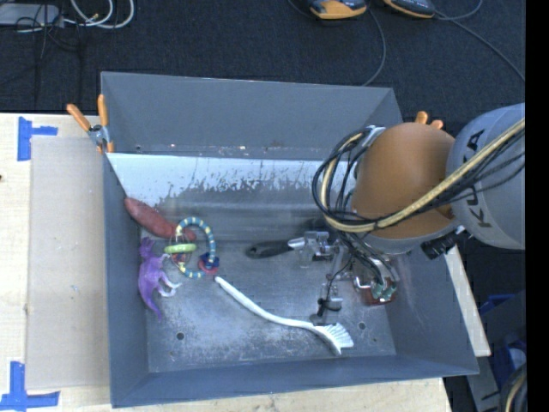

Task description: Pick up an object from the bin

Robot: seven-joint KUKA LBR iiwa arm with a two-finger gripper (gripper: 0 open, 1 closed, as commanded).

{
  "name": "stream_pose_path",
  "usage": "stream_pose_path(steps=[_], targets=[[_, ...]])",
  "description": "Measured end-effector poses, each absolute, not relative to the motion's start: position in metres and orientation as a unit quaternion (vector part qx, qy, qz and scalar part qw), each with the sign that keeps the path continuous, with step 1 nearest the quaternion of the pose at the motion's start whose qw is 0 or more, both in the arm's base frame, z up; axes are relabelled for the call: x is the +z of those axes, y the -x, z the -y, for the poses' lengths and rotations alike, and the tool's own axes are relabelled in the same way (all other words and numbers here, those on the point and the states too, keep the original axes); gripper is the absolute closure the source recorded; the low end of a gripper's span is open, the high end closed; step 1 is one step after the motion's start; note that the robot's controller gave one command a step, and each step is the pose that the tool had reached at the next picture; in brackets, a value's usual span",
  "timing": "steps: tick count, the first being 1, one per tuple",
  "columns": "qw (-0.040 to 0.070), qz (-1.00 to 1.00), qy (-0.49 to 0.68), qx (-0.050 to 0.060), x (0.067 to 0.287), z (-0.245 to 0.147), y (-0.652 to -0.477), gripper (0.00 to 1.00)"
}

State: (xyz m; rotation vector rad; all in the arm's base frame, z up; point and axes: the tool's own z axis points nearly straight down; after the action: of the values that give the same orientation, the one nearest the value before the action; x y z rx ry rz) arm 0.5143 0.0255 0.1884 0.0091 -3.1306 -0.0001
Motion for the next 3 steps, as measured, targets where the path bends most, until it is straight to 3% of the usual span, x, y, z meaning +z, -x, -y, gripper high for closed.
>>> stream_pose_path(steps=[1,2,3], targets=[[0.001,1.000,-0.002,0.000,0.193,-0.025,-0.516,0.00],[0.002,0.998,0.062,0.000,0.146,-0.022,-0.511,0.00],[0.003,1.000,0.022,0.000,0.117,-0.035,-0.502,0.00]])
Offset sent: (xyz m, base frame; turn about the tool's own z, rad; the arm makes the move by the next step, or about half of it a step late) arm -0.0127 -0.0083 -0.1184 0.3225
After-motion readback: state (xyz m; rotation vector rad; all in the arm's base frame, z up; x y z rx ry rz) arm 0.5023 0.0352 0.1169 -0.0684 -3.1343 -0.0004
